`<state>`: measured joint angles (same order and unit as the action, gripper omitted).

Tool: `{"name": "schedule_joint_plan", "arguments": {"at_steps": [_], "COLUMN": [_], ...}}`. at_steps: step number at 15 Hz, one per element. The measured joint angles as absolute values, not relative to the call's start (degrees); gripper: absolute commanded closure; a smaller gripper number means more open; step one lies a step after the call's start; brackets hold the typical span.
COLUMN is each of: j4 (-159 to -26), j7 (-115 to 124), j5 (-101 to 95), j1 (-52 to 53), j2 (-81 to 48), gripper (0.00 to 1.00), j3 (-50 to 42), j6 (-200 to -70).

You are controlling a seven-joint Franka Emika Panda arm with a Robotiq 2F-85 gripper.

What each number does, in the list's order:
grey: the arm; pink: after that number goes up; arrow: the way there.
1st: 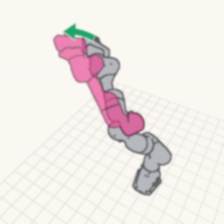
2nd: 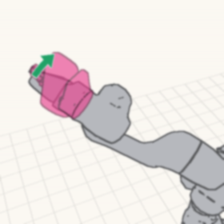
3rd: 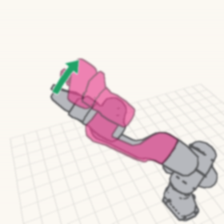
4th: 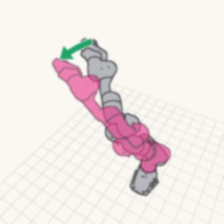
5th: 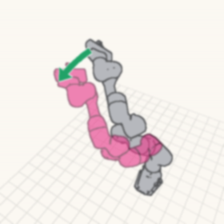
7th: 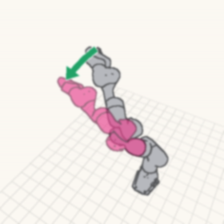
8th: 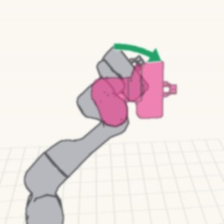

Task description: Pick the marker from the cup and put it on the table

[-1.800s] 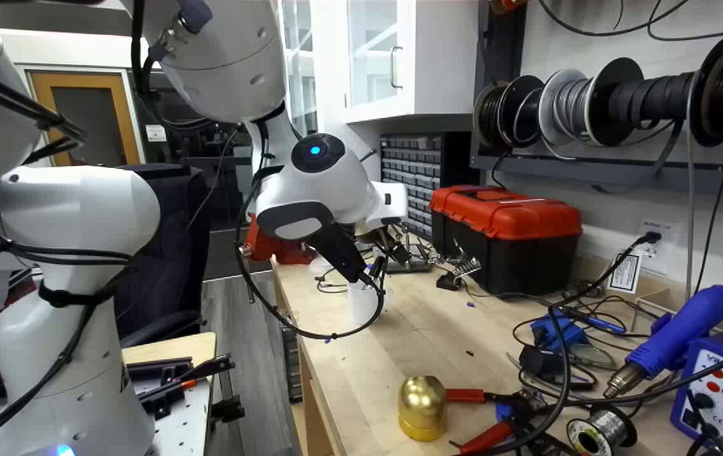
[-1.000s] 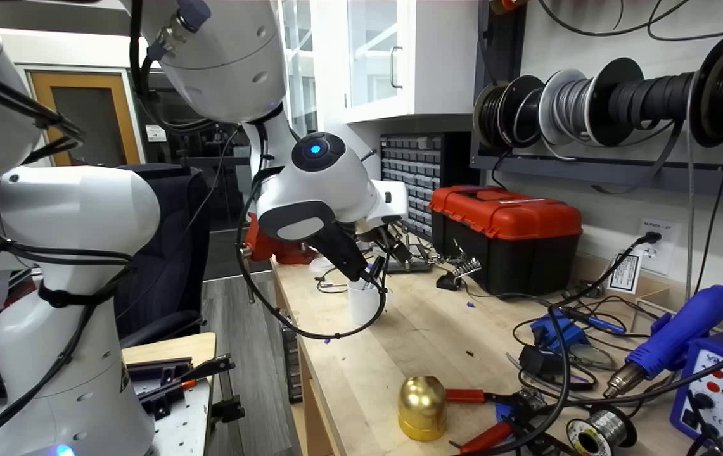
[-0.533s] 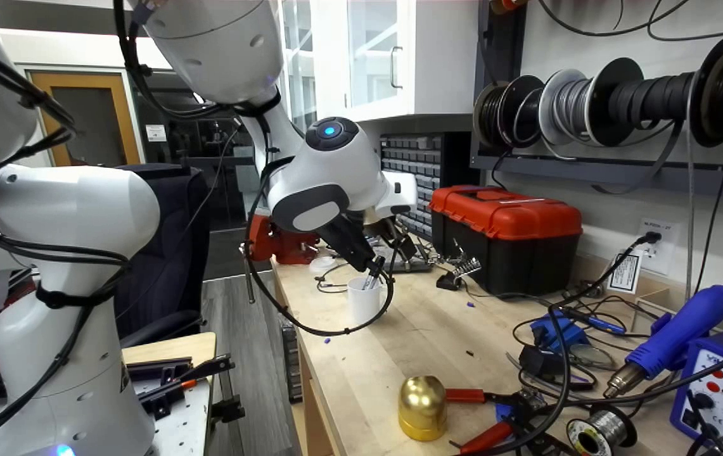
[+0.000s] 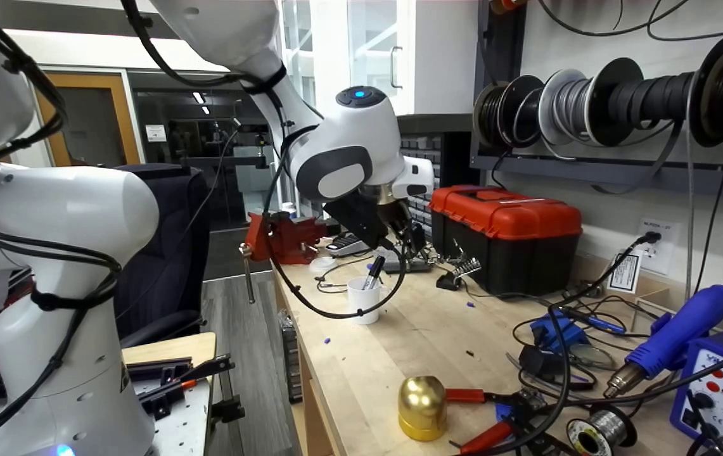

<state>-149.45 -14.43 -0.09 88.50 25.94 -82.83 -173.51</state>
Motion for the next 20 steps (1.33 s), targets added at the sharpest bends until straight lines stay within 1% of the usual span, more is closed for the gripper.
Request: {"name": "schedule_joint_plan", "arguments": {"at_steps": [4, 10, 17, 20], "j4": [-144.6, -138.7, -135.7, -135.4], "j7": [-10.5, -7.6, -7.8, -7.9], "j5": [0.4, 0.4, 0.4, 0.4], "j1": [84.8, 84.2, 84.6, 85.8], "j2": [20.0, 17.4, 17.7, 17.7], "gripper": [0.0, 0.0, 0.0, 0.0], "j3": [-77.9, -76.0, -74.6, -73.7], "j6": [-163.3, -146.3, -136.2, -133.9]}}
